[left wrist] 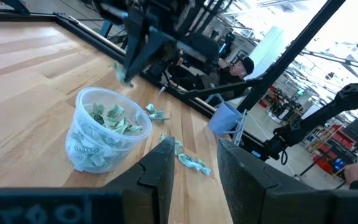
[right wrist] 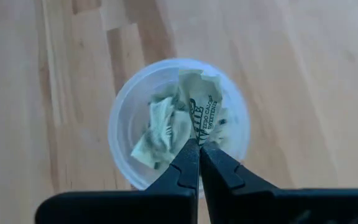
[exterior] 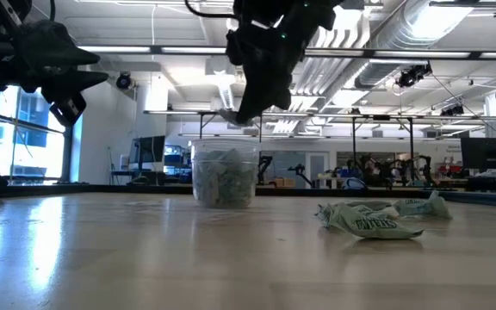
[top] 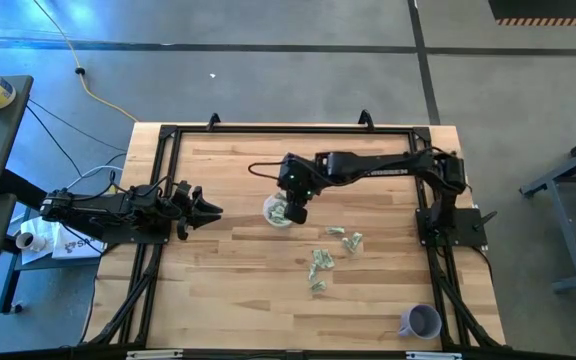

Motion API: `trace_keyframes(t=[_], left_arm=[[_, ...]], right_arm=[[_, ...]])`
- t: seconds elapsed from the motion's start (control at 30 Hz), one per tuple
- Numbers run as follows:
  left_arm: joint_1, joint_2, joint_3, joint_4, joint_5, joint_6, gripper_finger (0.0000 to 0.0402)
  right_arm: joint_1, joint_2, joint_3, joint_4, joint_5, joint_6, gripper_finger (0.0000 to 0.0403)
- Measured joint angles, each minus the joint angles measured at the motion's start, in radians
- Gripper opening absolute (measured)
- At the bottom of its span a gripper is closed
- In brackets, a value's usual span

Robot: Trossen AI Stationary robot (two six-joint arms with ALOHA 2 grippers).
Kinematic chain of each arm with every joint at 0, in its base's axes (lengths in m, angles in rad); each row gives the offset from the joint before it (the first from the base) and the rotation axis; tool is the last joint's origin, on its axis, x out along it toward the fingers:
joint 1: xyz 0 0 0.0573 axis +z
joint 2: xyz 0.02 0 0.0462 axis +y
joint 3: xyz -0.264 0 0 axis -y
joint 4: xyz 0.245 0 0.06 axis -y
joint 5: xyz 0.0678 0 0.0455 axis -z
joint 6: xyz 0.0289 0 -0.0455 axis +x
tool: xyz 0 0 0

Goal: Pick and place Stevia / Truvia into bins
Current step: Put the white stevia packet into the transparent container

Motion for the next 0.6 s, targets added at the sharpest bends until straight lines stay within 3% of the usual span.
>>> trace_keyframes(t=[0.2, 0.33, 0.6], left_arm=[[0.0, 0.0, 0.0, 0.0, 0.0, 0.0, 0.0156], [0.0, 0.0, 0.0, 0.0, 0.0, 0.0, 0.0156], [0.0, 0.0, 0.0, 0.0, 0.0, 0.0, 0.0156]], right_arm=[[0.01, 0.064, 0.0, 0.042, -0.092, -0.01, 0.0], [0.01, 0.107, 0.0, 0.043, -0.077, -0.002, 0.0008], [0.009, 0.095, 0.06, -0.012, -0.074, -0.002, 0.0114]])
